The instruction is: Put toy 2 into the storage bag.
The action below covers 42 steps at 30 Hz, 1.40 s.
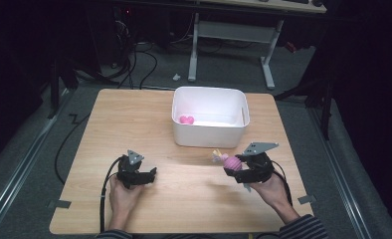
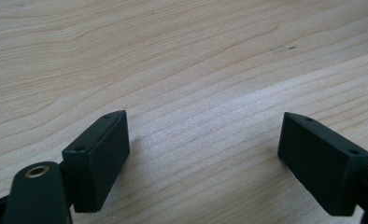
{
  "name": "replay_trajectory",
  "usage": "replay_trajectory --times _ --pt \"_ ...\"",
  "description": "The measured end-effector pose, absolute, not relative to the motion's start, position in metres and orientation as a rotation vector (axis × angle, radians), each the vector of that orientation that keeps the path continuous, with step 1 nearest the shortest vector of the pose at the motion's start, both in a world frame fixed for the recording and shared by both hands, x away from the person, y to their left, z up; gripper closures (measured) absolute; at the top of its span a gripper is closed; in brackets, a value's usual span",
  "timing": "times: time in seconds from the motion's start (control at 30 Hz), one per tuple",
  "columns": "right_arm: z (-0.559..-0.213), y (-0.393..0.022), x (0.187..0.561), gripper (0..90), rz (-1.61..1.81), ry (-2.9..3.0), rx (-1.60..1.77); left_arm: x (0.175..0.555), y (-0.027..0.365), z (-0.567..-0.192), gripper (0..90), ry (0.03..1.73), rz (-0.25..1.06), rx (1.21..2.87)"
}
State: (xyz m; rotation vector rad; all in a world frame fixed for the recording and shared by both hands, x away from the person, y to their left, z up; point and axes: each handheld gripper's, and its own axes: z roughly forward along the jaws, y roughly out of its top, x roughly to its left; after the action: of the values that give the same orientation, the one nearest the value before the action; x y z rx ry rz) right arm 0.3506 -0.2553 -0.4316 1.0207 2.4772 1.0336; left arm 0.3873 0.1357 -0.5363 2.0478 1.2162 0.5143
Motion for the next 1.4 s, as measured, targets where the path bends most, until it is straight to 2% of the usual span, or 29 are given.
replay_trajectory --times 1.4 --pt "-0.335 -0.264 0.401 35.0 1.054 2.395 0.931 0.387 0.136 -0.536 17.6 1.218 0.514 2.045"
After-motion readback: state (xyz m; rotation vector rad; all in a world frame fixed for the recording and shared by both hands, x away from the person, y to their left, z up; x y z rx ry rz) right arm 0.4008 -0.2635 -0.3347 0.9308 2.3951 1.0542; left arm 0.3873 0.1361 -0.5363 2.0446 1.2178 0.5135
